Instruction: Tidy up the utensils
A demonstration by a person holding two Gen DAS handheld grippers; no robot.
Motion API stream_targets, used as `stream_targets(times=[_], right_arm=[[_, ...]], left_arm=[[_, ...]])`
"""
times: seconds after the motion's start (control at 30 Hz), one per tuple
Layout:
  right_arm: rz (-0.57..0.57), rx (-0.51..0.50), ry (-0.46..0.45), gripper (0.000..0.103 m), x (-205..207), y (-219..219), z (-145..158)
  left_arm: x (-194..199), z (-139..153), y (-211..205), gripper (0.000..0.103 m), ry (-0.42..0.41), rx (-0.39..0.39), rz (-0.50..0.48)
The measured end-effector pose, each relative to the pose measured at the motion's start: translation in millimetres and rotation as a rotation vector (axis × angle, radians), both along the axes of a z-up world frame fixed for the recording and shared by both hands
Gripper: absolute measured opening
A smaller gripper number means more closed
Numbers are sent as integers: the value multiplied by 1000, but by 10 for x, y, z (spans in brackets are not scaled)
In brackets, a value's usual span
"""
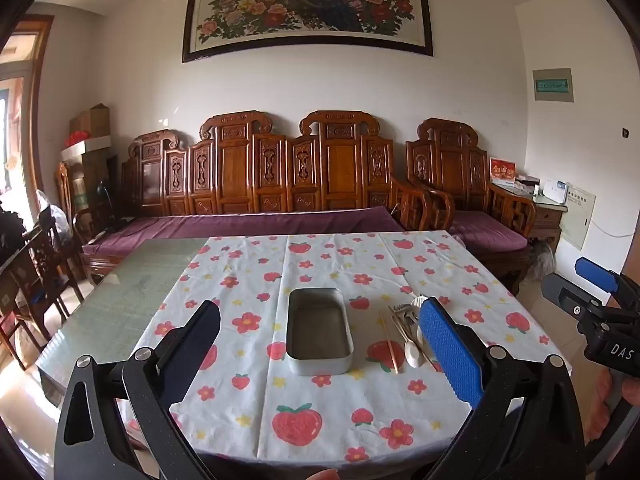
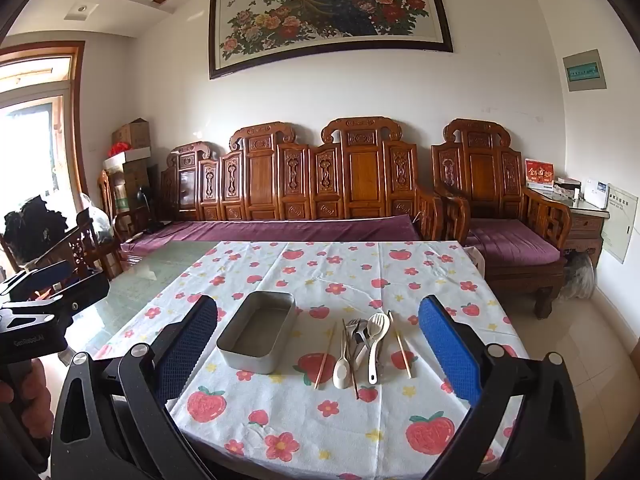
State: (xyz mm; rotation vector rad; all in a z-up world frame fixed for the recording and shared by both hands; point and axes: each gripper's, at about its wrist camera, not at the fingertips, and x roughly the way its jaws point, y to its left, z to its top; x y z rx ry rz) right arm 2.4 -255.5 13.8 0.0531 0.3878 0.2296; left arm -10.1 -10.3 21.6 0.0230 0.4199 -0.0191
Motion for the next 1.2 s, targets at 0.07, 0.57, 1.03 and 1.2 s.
stream_targets(times=[0.07, 0.57, 1.03, 1.2], right_arm=[[-1, 4, -3, 101, 1, -4, -1], [0, 5, 2, 101, -4, -6, 6], [-1, 6, 0, 101, -14, -4, 13], [-4, 2, 12, 101, 7, 4, -5]], left_arm=[[-3, 2, 0, 97, -1, -1, 1], [1, -6, -2, 97, 0, -1, 1], [12, -65, -22, 97, 3, -2, -2], [78, -167, -44, 97, 35, -1, -7]])
